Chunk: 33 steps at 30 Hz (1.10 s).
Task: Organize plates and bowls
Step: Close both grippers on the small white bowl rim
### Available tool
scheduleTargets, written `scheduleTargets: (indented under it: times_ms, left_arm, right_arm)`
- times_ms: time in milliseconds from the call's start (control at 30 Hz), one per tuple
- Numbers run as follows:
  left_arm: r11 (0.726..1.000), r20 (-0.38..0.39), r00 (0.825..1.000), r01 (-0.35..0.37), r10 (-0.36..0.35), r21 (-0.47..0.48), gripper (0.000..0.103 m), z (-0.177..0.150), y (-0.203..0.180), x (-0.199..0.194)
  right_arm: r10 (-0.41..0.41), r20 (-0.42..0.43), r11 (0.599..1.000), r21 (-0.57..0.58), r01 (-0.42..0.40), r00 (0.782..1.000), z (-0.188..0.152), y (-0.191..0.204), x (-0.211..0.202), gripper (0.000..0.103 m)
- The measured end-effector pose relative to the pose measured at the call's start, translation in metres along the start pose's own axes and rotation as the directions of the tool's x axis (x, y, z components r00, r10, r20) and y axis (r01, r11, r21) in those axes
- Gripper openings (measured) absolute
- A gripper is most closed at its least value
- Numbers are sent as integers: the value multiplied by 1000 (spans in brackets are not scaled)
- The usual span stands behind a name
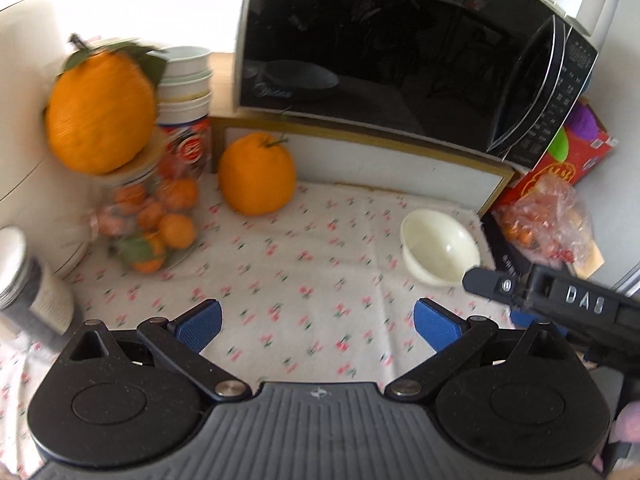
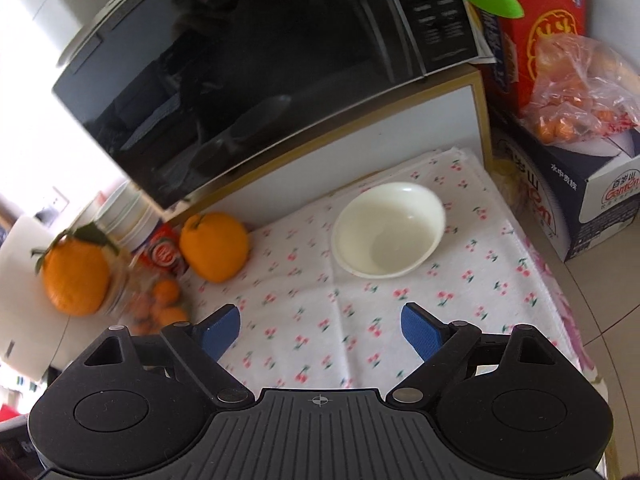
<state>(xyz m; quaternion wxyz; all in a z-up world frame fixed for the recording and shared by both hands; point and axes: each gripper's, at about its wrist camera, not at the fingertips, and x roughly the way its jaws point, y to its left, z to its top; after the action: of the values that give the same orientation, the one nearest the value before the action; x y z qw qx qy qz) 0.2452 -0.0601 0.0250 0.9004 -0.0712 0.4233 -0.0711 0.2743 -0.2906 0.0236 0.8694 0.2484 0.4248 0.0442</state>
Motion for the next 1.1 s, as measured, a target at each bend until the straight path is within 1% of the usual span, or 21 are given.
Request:
scheduleTargets:
  times_ms: [200,333,500,567,667,767,900,933,967,1000,1033,1067,1100]
  left_arm:
    - [999,4,999,38,-38,28,102,9,-25,31]
    - [997,-4,997,74,-74,30,102,15,-36,53]
    - [992,4,994,107,-108,60,102,21,-45,81]
    - [990,4,992,125,-126,68,102,23,-51,93]
    - [985,10,988,155,-156,71,99,24,-58,107]
    - [980,11,983,183,-185,71,91,24,-64,120]
    - [978,10,980,200,-200,56,74,24,-69,135]
    - [978,9,979,201,-202,48,69,24,-69,138]
    - [978,5,979,204,-204,37,67,24,-68,141]
    - [978,-2,978,207,-207,24,61,23,-67,144]
    - [977,-11,977,212,-211,12,55,21,-66,147]
    - [976,-22,976,217,-217,-2,52,20,-65,149]
    - [975,-32,975,221,-221,-13,46,19,-64,151]
  right_arm:
    - [-3,51,999,35,2,999,12,-28,10,90]
    - [0,82,996,91,-7,997,18,-48,18,90]
    - [30,109,983,179,-49,994,25,-71,31,90]
    - [41,122,978,200,-65,992,26,-78,35,90]
    - [36,145,975,214,-67,989,28,-85,42,89]
    - [26,153,971,233,-61,988,28,-93,52,89]
    - [18,144,968,244,-53,989,26,-101,69,87]
    - [19,139,969,242,-53,990,25,-101,74,84]
    - [20,136,970,239,-52,991,24,-102,78,80]
    - [21,136,970,235,-53,991,23,-102,81,78]
    - [22,133,972,230,-53,991,22,-102,85,73]
    - [23,128,974,222,-51,992,21,-102,88,67]
    - [20,122,976,215,-46,992,20,-101,91,64]
